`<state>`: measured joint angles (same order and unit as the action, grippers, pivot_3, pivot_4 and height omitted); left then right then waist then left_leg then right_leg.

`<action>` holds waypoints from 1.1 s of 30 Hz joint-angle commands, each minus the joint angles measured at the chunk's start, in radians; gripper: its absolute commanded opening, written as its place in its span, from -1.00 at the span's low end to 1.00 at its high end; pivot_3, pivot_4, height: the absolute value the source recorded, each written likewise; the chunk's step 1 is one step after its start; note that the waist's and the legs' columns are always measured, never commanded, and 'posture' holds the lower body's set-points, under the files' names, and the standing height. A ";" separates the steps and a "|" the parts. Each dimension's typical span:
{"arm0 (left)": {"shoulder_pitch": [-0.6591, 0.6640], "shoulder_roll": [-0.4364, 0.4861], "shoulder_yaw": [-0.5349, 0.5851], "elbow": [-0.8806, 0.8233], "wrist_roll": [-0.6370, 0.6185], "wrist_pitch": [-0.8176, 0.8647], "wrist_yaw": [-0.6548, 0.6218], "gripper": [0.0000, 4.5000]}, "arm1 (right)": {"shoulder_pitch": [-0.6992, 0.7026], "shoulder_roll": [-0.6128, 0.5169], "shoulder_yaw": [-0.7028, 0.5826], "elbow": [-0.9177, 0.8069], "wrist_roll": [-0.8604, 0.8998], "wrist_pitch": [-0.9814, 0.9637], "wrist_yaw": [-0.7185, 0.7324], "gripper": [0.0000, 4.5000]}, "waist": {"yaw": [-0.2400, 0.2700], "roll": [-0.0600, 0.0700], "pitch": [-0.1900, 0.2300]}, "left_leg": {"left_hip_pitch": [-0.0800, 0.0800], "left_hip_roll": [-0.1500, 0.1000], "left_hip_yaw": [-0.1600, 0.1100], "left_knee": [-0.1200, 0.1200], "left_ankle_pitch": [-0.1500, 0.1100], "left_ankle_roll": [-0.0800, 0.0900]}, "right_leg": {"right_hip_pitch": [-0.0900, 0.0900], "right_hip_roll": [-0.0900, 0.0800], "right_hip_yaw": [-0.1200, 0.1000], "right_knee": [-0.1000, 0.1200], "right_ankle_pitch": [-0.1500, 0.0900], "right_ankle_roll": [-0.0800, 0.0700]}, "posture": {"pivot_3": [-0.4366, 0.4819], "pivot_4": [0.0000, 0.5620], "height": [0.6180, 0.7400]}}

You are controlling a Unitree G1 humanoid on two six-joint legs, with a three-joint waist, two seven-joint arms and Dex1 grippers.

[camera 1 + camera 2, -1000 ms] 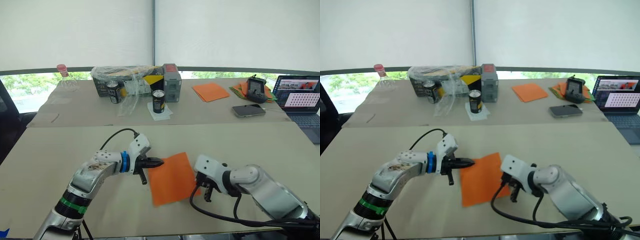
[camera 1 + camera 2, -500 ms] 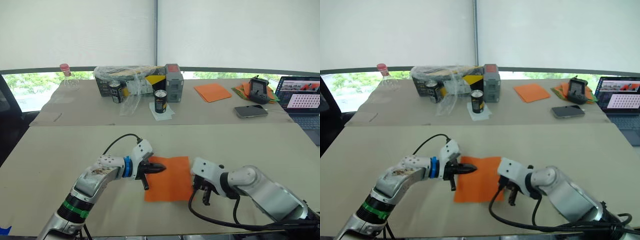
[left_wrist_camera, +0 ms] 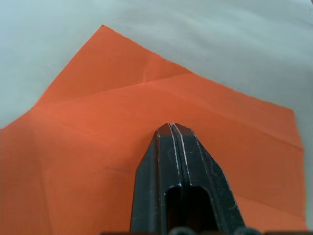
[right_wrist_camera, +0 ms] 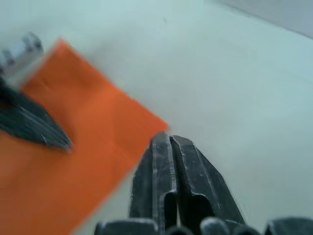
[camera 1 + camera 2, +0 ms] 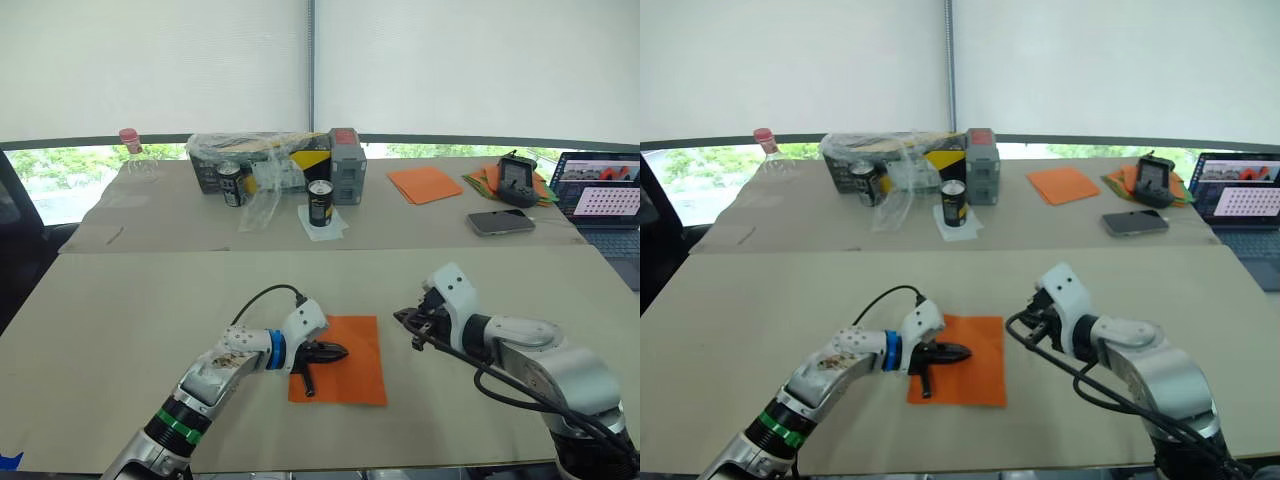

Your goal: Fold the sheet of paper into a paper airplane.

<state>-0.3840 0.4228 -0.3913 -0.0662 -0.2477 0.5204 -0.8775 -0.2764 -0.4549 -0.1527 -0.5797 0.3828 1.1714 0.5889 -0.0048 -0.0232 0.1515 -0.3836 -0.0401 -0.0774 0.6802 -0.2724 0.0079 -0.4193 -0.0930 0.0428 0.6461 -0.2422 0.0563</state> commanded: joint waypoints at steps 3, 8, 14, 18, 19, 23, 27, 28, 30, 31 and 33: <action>0.027 -0.022 0.002 0.043 0.024 0.003 0.022 -1.00 | 0.062 0.162 -0.114 -0.032 0.113 0.146 -0.089 0.05 | 0.006 0.002 -0.002 | 0.001 -0.001 0.000 0.000 0.000 0.000 | 0.000 -0.001 0.000 0.001 0.000 0.000 | -0.05 -0.47 1.00; 0.042 -0.031 0.011 0.042 0.025 0.008 0.027 -1.00 | 0.078 0.146 -0.037 0.005 0.084 0.079 -0.121 0.79 | 0.004 0.005 -0.003 | 0.002 -0.002 0.001 0.000 0.000 0.000 | 0.001 -0.001 0.001 0.001 0.000 0.000 | -0.05 -0.47 1.00; 0.056 -0.038 0.019 0.033 0.025 0.017 0.034 -1.00 | 0.073 0.063 0.094 0.122 -0.010 -0.113 -0.125 0.99 | 0.001 0.005 -0.004 | 0.008 -0.003 0.000 0.000 0.000 0.000 | 0.006 0.000 0.000 0.001 0.000 0.000 | -0.05 -0.47 1.00; 0.058 -0.035 0.022 0.031 0.027 0.018 0.036 -1.00 | 0.044 0.070 0.154 0.167 -0.001 -0.171 -0.096 0.99 | -0.007 0.005 -0.004 | 0.015 -0.002 0.000 -0.002 0.000 0.000 | 0.015 0.001 0.000 -0.003 0.000 0.000 | -0.05 -0.47 1.00; 0.058 -0.036 0.022 0.030 0.029 0.019 0.037 -1.00 | 0.039 0.072 0.164 0.172 0.003 -0.178 -0.091 0.99 | -0.007 0.005 -0.004 | 0.015 -0.002 0.000 -0.002 0.000 0.000 | 0.015 0.001 0.000 -0.003 0.000 0.000 | -0.05 -0.47 1.00; 0.061 -0.036 0.023 0.025 0.030 0.021 0.039 -1.00 | 0.037 0.090 0.184 0.175 0.022 -0.187 -0.086 0.99 | -0.007 0.005 -0.004 | 0.015 -0.002 -0.001 -0.002 0.000 0.000 | 0.015 0.001 -0.001 -0.003 0.000 0.001 | -0.05 -0.47 1.00; 0.064 -0.035 0.024 0.019 0.032 0.023 0.042 -1.00 | 0.045 0.105 0.178 0.182 0.022 -0.199 -0.092 0.61 | -0.007 0.005 -0.004 | 0.015 -0.001 -0.001 -0.002 0.000 0.000 | 0.015 0.000 -0.001 -0.004 0.000 0.001 | -0.05 -0.47 1.00; 0.065 -0.035 0.024 0.017 0.032 0.024 0.043 -1.00 | 0.047 0.105 0.176 0.181 0.024 -0.200 -0.092 0.46 | -0.007 0.005 -0.004 | 0.015 -0.001 -0.001 -0.002 0.000 0.000 | 0.015 0.001 -0.001 -0.004 0.000 0.001 | -0.05 -0.47 1.00; 0.068 -0.035 0.024 0.013 0.032 0.026 0.044 -1.00 | 0.049 0.099 0.176 0.173 0.031 -0.207 -0.085 0.15 | -0.007 0.005 -0.004 | 0.015 -0.001 -0.001 -0.002 0.000 0.000 | 0.015 0.001 -0.001 -0.004 0.000 0.001 | -0.05 -0.47 1.00; 0.069 -0.034 0.023 0.011 0.032 0.027 0.045 -1.00 | 0.049 0.104 0.169 0.169 0.039 -0.207 -0.088 -0.02 | -0.007 0.005 -0.004 | 0.015 -0.001 -0.001 -0.002 0.000 0.000 | 0.015 0.001 -0.001 -0.004 0.000 0.001 | -0.05 -0.47 1.00; 0.070 -0.034 0.022 0.008 0.031 0.028 0.045 -1.00 | 0.047 0.101 0.171 0.158 0.043 -0.209 -0.087 -0.32 | -0.007 0.005 -0.004 | 0.015 -0.001 -0.001 -0.002 0.000 0.000 | 0.015 0.001 -0.001 -0.004 0.000 0.001 | -0.05 -0.47 1.00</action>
<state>-0.3359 0.3831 -0.3548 -0.0690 -0.2381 0.5254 -0.8436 -0.2246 -0.3523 0.0312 -0.3823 0.4076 0.9921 0.4977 -0.0119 -0.0177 0.1479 -0.3687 -0.0406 -0.0779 0.6783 -0.2724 0.0081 -0.4040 -0.0924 0.0422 0.6423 -0.2427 0.0569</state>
